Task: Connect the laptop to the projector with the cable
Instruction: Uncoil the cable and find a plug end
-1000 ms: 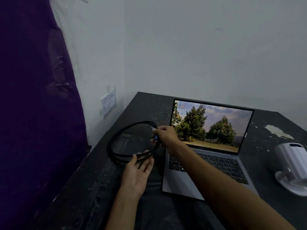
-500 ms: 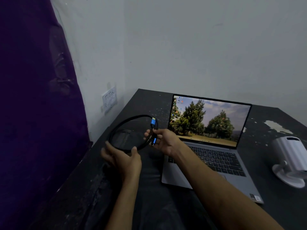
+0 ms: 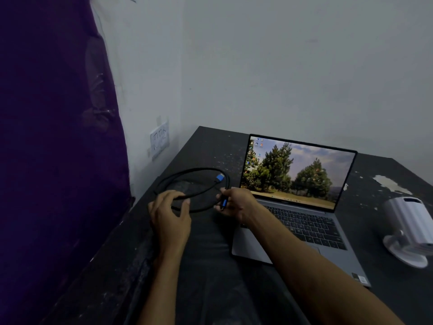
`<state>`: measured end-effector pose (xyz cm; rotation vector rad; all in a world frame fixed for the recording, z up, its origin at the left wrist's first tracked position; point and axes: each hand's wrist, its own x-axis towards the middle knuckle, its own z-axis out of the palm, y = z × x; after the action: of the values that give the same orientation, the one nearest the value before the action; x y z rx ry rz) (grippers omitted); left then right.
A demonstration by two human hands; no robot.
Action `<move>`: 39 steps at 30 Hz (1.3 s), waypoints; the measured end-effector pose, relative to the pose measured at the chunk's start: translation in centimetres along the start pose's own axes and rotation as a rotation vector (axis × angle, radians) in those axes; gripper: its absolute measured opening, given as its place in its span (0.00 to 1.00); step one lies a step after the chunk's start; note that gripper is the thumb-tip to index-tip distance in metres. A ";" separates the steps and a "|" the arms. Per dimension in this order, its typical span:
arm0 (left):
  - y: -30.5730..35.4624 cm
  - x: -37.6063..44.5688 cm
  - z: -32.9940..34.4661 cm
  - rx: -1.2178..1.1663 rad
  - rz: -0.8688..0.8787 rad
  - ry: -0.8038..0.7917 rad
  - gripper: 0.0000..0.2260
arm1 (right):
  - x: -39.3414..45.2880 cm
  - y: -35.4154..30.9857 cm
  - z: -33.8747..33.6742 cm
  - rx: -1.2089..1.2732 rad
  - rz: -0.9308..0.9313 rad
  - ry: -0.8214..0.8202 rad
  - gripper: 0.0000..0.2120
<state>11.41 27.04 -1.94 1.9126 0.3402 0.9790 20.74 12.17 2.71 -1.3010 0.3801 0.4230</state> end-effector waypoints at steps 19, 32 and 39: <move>-2.4 0.9 -1.7 -0.019 -0.170 -0.331 0.07 | 1.2 -2.3 -1.8 -1.157 -0.628 -0.073 0.23; 1.0 0.1 0.1 0.108 0.017 -0.272 0.21 | -3.0 1.7 -6.0 -1.056 -1.020 0.004 0.15; 4.4 -3.6 3.7 0.060 0.287 -0.416 0.20 | -4.8 2.9 -5.7 -0.986 -1.023 0.074 0.16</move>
<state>11.18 20.33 -1.01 2.1996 -0.1526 0.7269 14.95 6.78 1.41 -2.2470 -0.5346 -0.3814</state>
